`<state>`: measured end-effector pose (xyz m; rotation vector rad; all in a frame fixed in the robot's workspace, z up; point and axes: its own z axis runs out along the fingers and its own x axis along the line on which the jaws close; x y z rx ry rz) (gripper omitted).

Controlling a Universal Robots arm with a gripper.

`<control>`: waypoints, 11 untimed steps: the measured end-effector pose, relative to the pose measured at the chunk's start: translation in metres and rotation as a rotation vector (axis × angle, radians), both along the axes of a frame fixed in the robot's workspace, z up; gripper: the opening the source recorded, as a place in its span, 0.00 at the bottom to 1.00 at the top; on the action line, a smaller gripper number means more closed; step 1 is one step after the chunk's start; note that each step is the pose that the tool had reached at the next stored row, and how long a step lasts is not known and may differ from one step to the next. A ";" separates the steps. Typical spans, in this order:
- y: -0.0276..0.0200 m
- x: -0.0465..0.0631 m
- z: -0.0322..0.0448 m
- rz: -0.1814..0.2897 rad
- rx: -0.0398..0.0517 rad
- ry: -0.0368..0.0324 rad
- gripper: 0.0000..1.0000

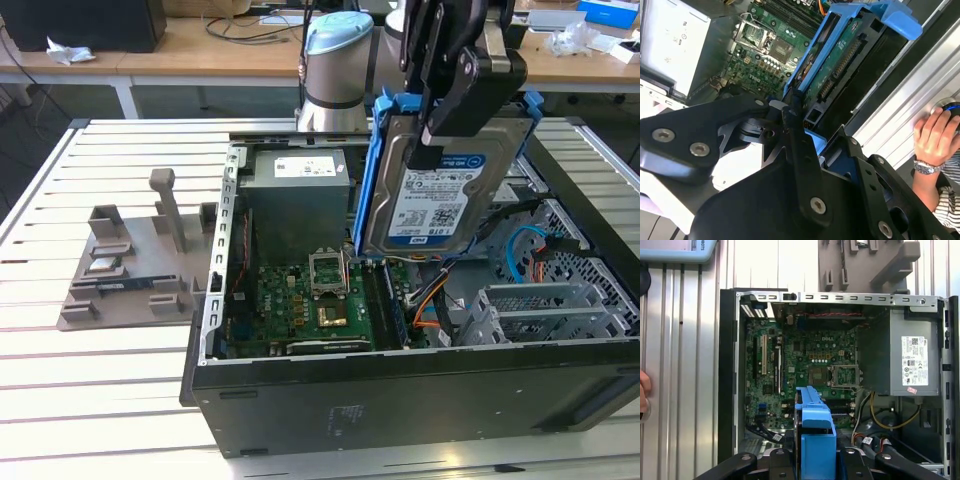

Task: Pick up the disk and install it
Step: 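Pick up the disk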

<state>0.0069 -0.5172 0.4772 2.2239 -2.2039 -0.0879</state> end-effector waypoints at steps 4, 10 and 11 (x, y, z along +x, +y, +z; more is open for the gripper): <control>-0.0105 0.003 -0.0007 0.000 -0.0002 0.0001 0.37; -0.0114 0.020 -0.0008 0.000 0.0000 0.0002 0.37; -0.0114 0.023 -0.0008 0.000 0.0000 0.0003 0.37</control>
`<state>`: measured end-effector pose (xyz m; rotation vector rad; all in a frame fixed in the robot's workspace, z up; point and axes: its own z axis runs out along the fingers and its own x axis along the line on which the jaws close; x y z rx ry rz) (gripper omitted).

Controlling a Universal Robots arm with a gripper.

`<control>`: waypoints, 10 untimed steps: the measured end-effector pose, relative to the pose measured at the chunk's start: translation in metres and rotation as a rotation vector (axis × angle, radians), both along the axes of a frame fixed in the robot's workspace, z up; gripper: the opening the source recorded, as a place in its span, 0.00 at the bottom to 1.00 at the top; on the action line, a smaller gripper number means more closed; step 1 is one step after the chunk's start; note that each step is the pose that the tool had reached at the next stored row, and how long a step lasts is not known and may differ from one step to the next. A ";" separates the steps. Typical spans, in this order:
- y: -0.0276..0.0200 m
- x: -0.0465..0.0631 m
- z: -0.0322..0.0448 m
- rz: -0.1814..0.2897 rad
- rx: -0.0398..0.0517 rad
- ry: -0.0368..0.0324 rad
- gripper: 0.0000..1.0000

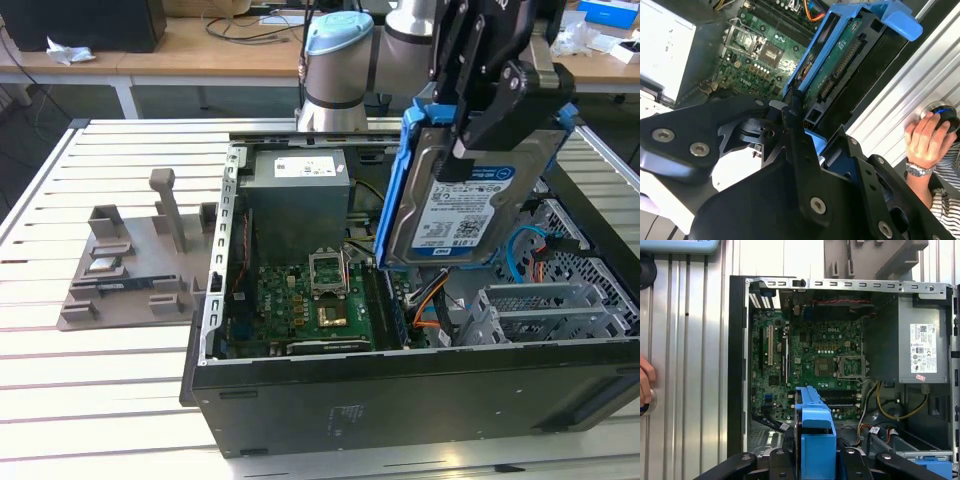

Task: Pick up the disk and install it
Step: 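Pick up the disk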

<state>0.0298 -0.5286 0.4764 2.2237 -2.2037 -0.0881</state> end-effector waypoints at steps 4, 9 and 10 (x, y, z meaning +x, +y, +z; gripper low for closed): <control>0.0000 0.016 0.0000 0.000 0.0000 0.0000 0.37; 0.0000 0.033 0.0000 0.000 0.0000 0.0001 0.37; 0.0000 0.037 0.0000 0.000 0.0000 0.0002 0.37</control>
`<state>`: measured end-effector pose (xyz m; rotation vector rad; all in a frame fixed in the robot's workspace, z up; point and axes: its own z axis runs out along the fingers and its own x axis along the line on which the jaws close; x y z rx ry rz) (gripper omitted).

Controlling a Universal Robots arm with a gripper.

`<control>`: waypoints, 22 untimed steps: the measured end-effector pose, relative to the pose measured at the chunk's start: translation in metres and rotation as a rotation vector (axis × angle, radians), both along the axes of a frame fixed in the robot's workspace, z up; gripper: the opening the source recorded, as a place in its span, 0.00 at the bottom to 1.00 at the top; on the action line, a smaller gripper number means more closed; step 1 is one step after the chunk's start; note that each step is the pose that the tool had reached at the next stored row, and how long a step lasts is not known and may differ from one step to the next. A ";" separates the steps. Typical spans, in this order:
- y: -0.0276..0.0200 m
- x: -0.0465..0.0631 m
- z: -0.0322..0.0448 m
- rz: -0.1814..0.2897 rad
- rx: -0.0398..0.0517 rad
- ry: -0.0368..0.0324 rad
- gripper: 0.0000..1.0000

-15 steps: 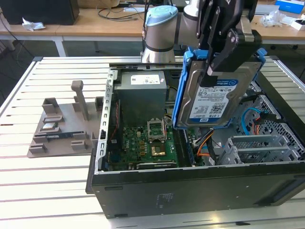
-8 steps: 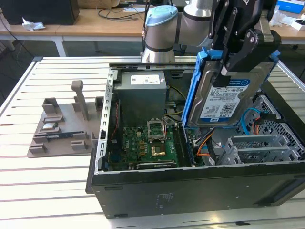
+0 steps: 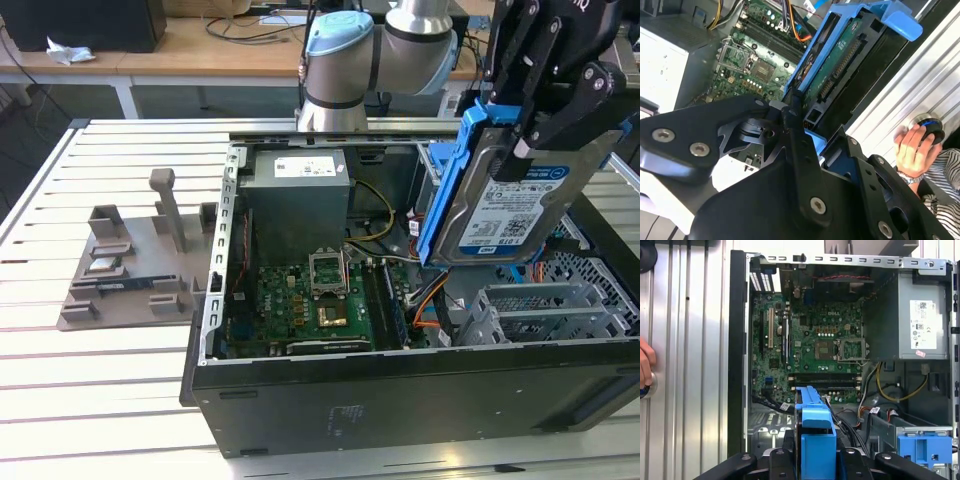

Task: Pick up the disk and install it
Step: 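Pick up the disk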

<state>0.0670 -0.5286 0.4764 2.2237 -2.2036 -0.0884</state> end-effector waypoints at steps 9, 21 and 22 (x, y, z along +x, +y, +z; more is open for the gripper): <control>0.0000 0.020 0.0000 0.000 0.0000 0.0003 0.37; 0.0000 0.053 0.0000 0.000 -0.0001 0.0009 0.37; 0.0000 0.056 0.0000 0.000 0.0000 0.0009 0.37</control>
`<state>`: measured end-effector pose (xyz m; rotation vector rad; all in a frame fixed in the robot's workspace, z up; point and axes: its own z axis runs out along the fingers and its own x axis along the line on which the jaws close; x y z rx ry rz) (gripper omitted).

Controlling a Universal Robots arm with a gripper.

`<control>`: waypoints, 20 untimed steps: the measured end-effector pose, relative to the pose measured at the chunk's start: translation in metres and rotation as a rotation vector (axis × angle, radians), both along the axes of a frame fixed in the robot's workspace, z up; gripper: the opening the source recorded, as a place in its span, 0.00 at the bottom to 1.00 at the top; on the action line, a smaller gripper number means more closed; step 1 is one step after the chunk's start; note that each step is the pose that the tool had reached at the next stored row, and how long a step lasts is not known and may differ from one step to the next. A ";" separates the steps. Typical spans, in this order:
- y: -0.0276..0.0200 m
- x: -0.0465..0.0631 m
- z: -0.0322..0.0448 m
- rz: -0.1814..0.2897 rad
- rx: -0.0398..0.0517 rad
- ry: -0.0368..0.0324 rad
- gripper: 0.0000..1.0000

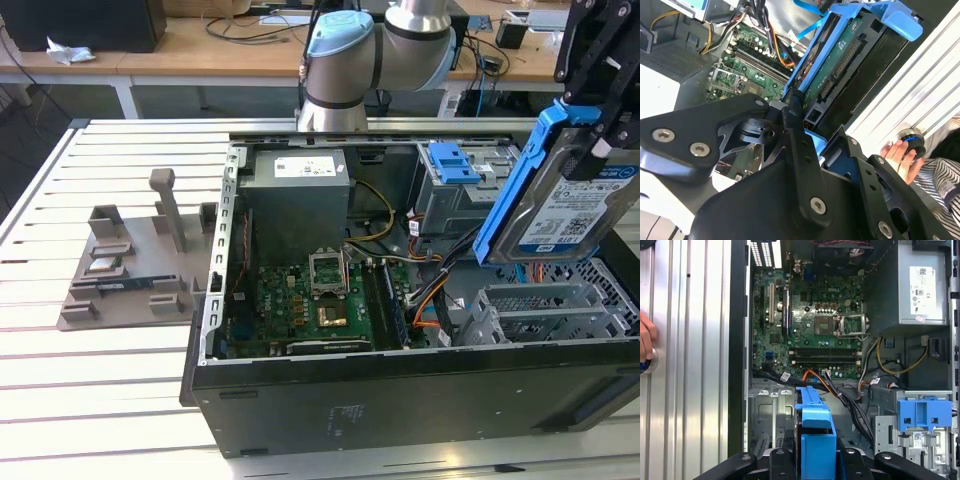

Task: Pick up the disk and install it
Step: 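Pick up the disk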

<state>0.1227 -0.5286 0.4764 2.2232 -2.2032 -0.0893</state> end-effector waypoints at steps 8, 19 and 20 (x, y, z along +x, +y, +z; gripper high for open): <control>0.0000 0.010 0.0000 0.000 0.0000 0.0001 0.37; -0.0051 0.014 0.0000 0.000 0.0001 0.0002 0.37; -0.0059 0.014 0.0000 0.000 0.0001 0.0001 0.37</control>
